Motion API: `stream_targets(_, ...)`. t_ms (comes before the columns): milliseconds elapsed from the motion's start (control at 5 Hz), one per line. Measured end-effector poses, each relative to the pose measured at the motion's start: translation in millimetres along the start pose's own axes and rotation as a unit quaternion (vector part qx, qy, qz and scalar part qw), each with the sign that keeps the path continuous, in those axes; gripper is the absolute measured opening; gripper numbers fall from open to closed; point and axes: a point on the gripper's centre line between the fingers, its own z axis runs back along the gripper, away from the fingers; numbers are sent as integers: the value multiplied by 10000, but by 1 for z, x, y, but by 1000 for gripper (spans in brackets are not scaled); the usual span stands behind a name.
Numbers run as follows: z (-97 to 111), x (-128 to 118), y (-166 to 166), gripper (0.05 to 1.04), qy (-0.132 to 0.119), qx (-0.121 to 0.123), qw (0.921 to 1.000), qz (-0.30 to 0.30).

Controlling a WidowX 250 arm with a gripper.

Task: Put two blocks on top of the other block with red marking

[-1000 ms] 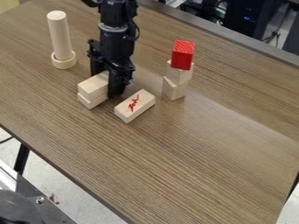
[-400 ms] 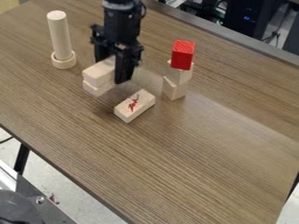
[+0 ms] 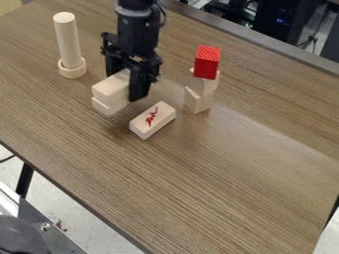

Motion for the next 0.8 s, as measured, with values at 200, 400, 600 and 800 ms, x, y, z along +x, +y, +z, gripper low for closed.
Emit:
stream_targets(200,-5,3,-11,594,-17,71,9999,-96)
stream_targets(400,-9,4,-17,594,55,56,9999,-133)
stream_targets(600,-9,8,-22,594,72,14,9998,-168)
stream_targets(800,-10,13,-23,594,124,-55,9998,-139)
